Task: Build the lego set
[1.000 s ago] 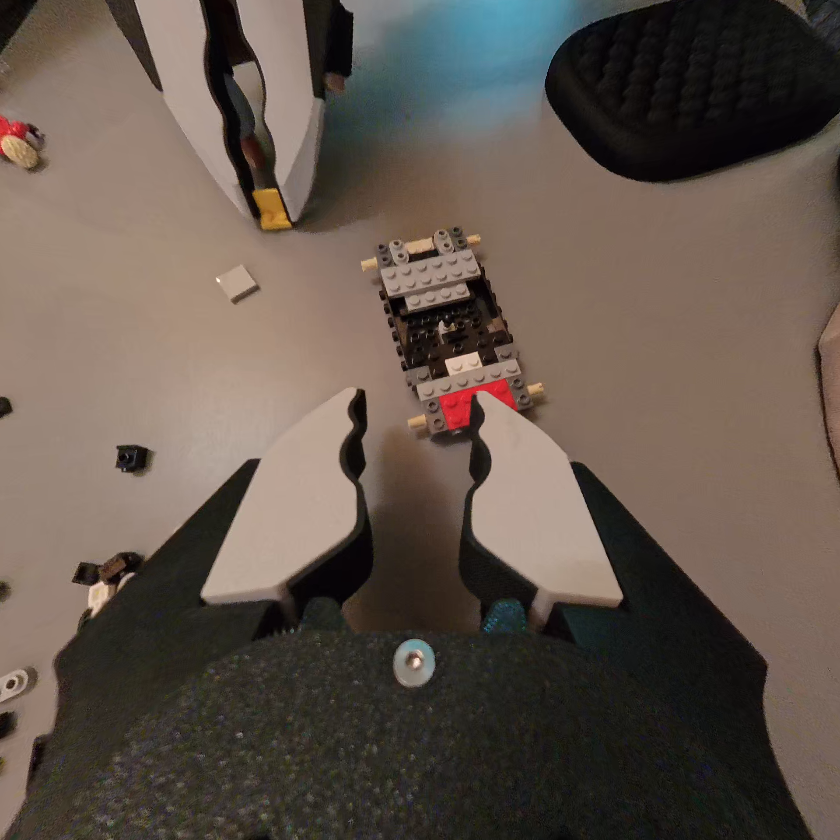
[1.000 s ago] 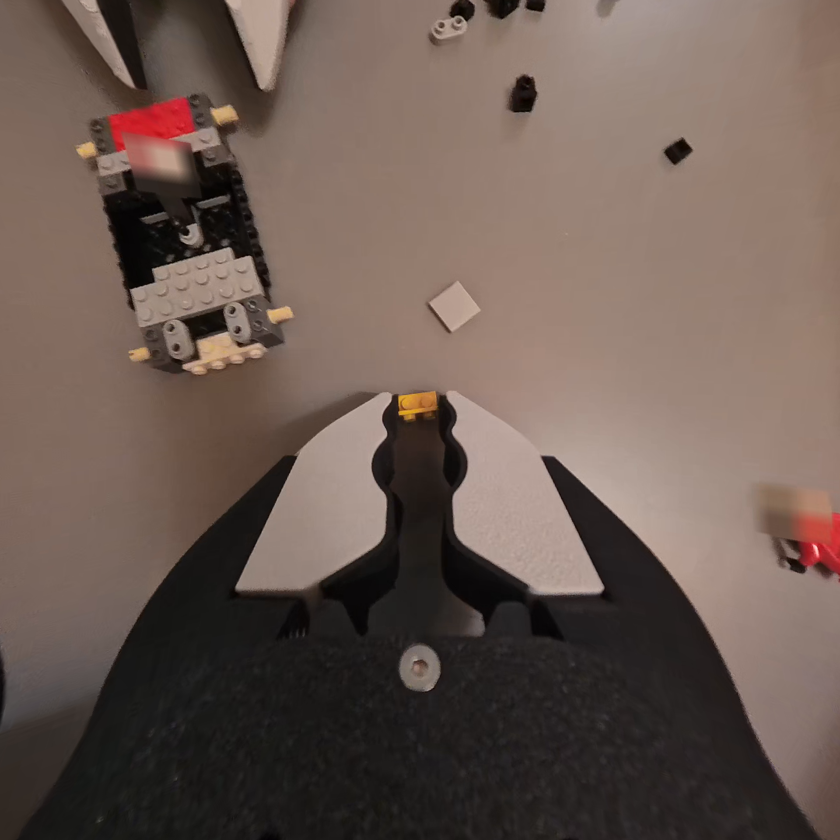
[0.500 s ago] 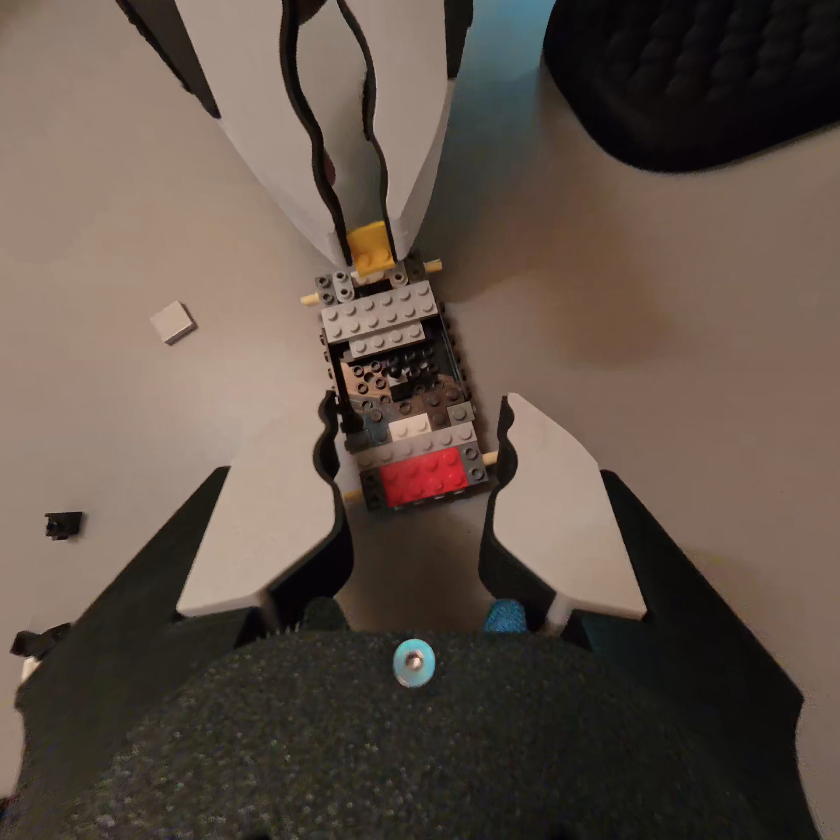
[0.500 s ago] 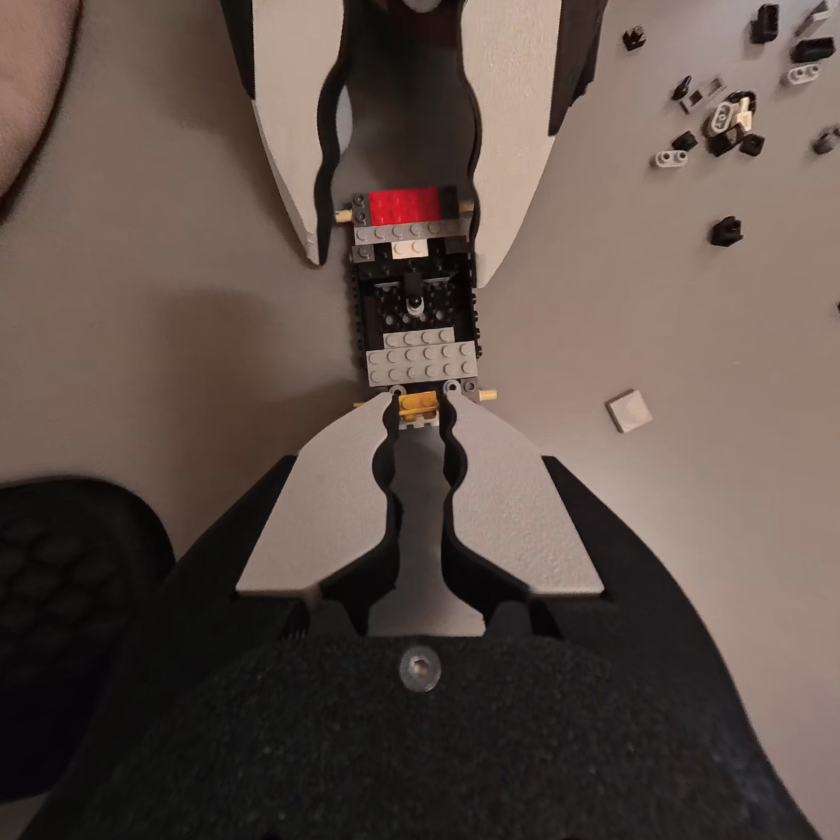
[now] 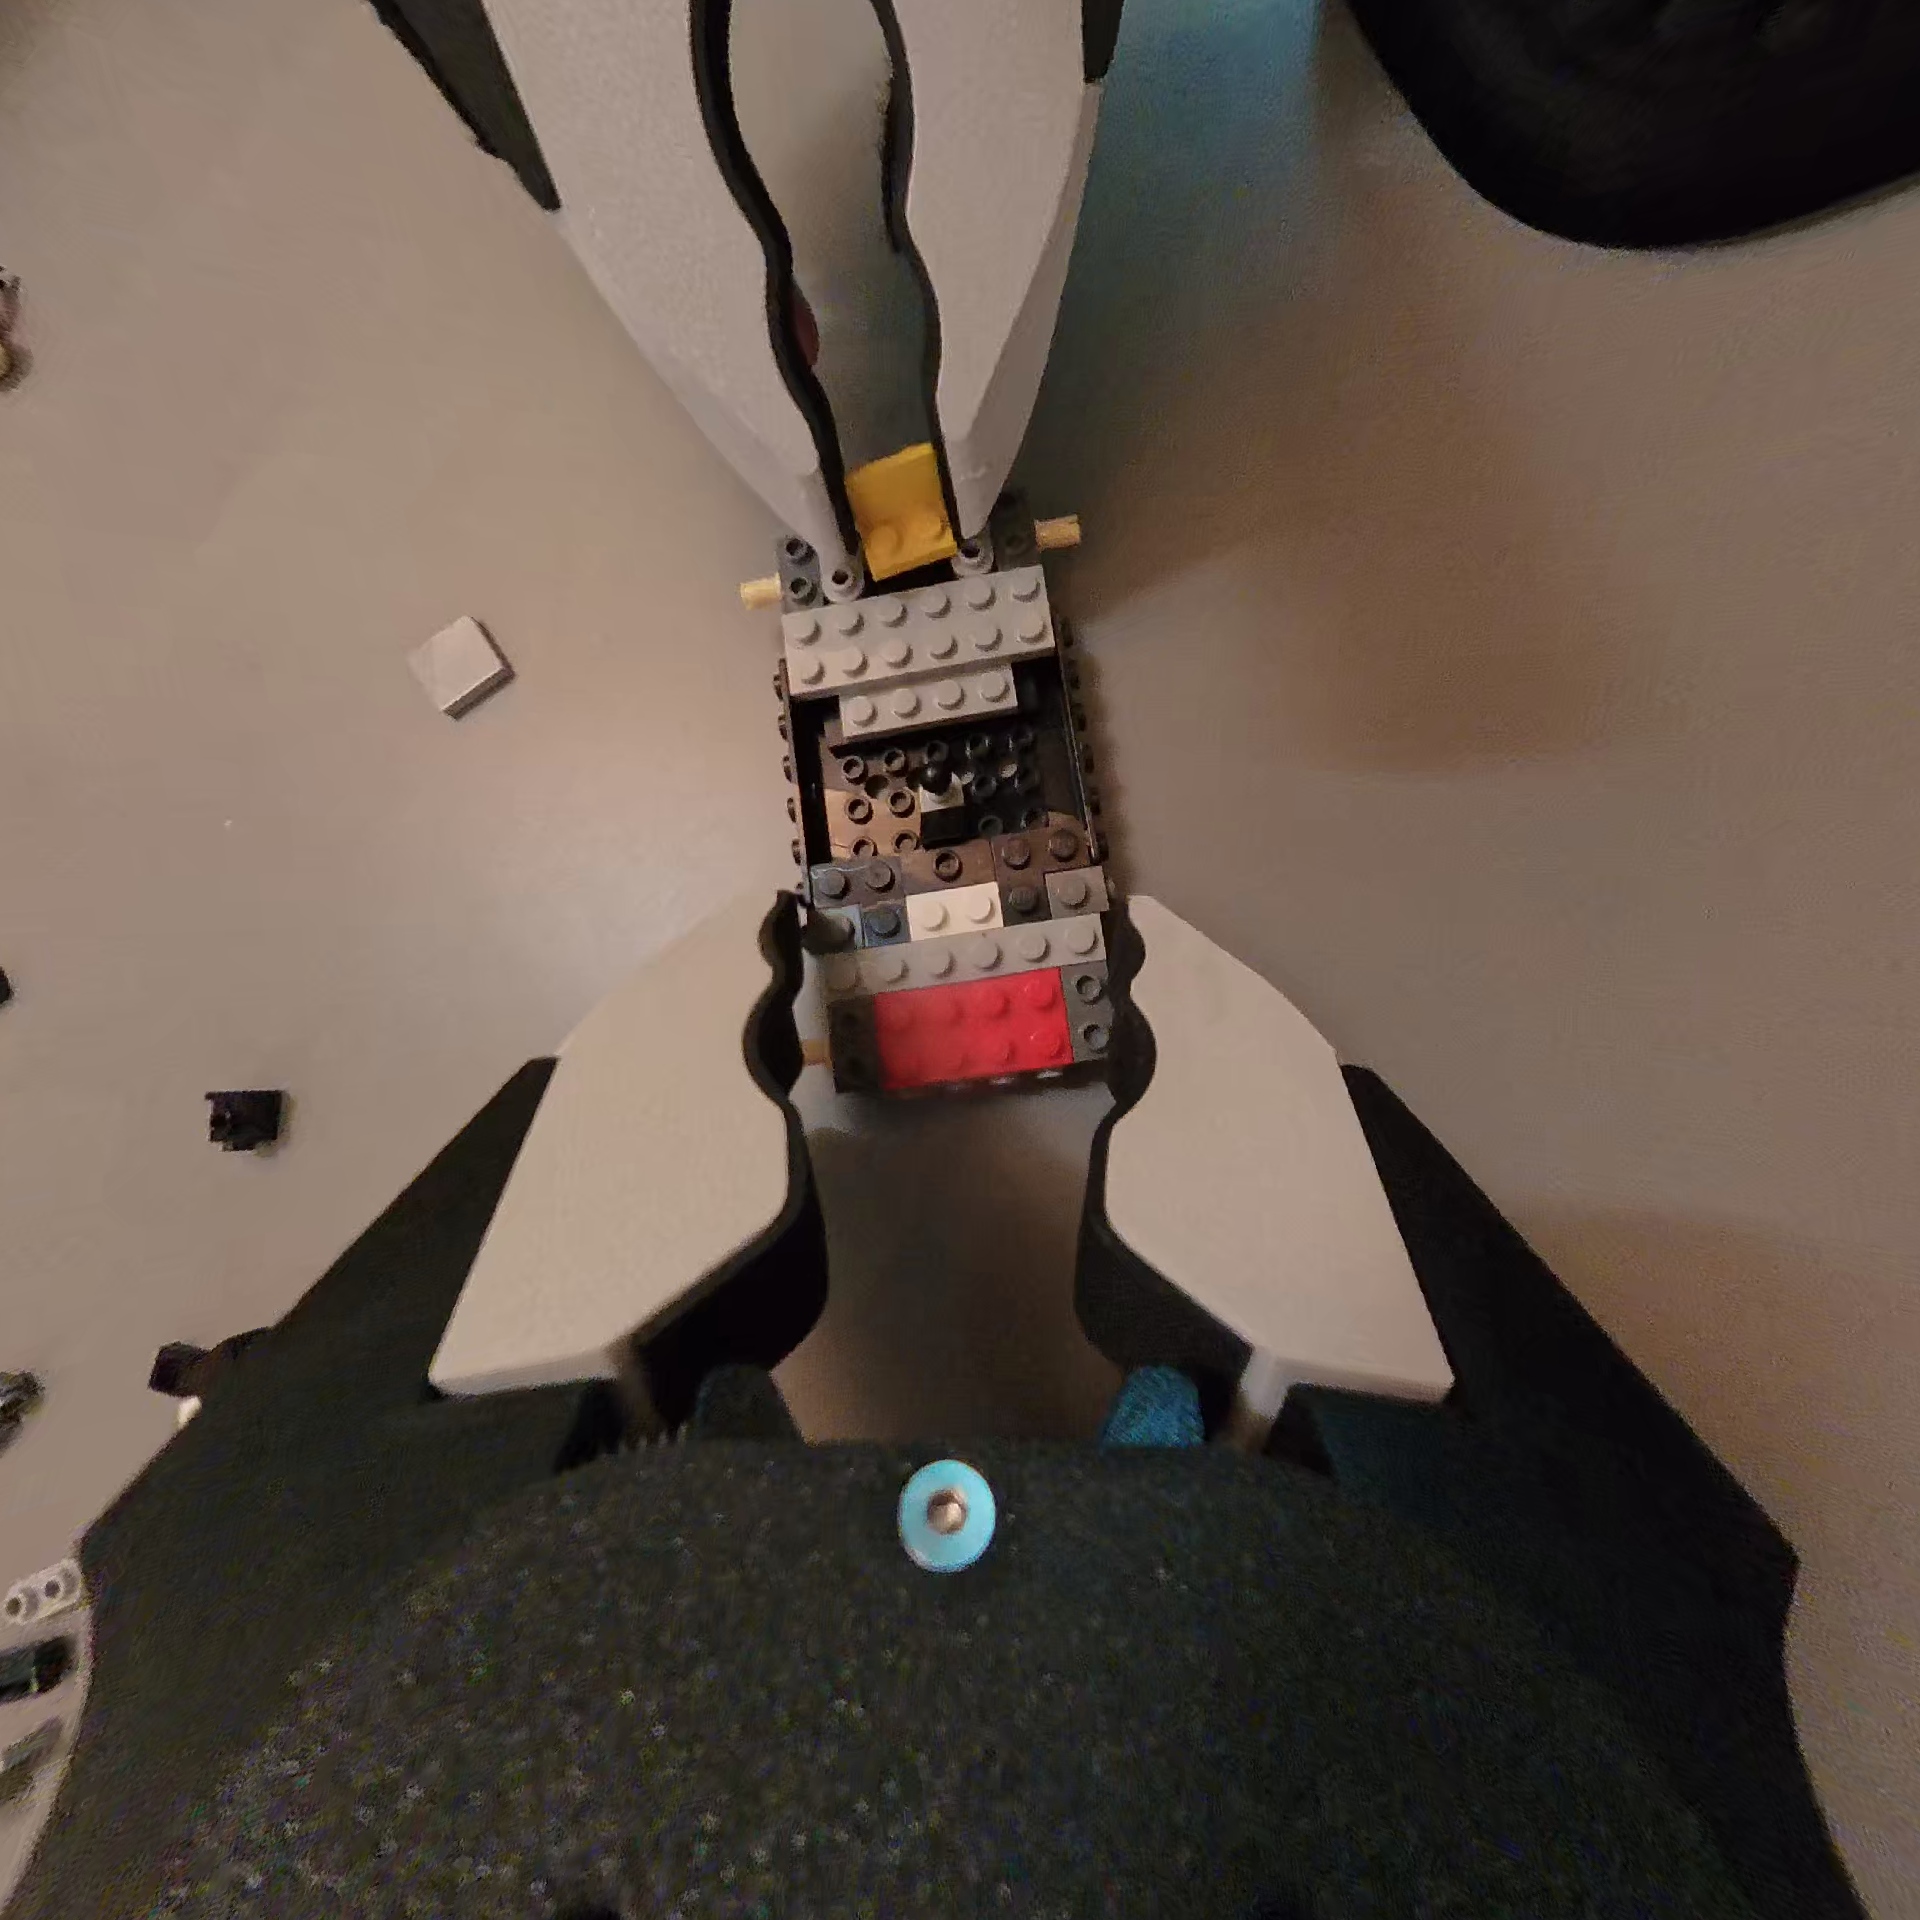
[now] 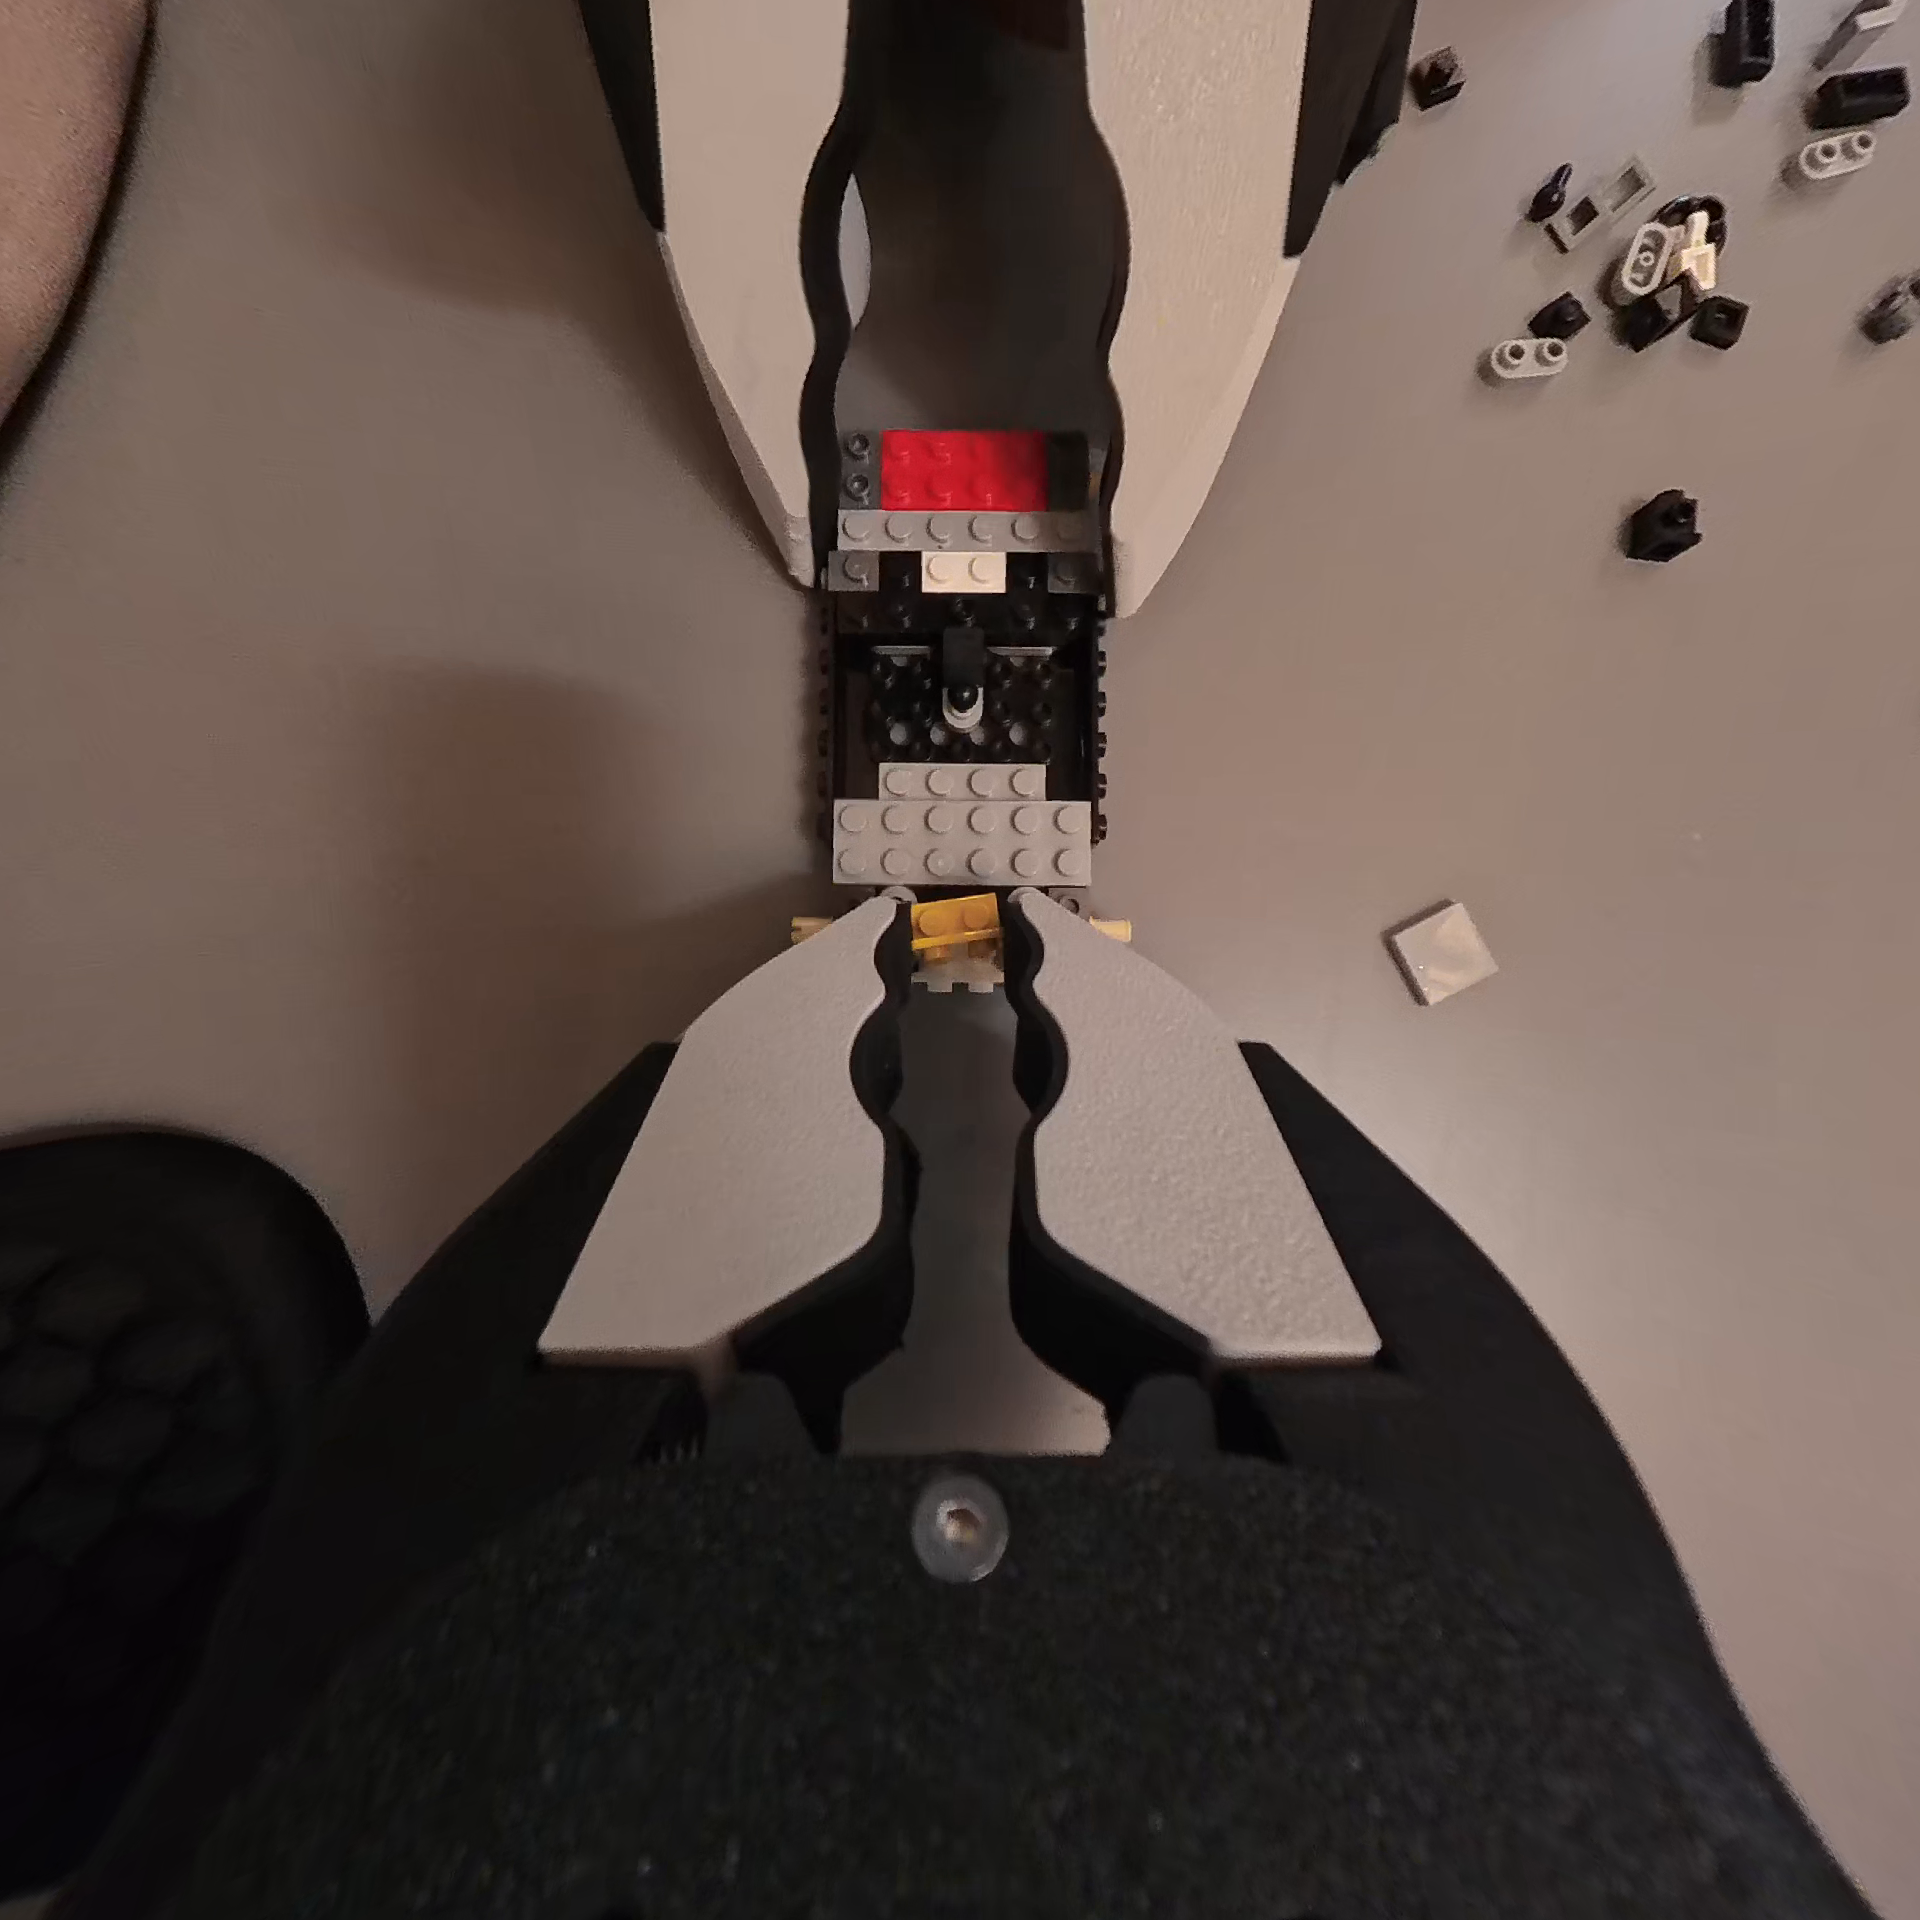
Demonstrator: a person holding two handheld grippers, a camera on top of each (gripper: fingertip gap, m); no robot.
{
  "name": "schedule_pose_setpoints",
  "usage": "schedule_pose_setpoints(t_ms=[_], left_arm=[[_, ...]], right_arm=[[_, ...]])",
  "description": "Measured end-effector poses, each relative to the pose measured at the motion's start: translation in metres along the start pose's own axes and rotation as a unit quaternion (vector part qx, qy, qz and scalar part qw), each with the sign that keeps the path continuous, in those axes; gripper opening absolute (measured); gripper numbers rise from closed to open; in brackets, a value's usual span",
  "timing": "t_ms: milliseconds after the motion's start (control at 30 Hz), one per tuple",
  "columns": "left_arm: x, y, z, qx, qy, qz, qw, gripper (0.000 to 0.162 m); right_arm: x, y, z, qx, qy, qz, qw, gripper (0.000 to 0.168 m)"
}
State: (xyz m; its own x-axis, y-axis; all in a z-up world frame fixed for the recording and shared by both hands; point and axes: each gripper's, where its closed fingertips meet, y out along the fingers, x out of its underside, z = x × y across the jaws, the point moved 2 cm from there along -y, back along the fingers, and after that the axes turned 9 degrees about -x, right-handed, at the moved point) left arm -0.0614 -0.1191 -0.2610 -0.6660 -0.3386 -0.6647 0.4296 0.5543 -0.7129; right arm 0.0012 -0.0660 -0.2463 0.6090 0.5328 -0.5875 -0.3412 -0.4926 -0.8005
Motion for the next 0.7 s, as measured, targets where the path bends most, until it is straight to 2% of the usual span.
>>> schedule_pose_setpoints(t_ms=[700], left_arm=[[0.0061, -0.0041, -0.0036, 0.005, 0.009, 0.001, 1.0, 0.055]], right_arm=[[-0.0013, 0.0012, 0.0048, 0.012, 0.017, 0.006, 1.0, 0.016]])
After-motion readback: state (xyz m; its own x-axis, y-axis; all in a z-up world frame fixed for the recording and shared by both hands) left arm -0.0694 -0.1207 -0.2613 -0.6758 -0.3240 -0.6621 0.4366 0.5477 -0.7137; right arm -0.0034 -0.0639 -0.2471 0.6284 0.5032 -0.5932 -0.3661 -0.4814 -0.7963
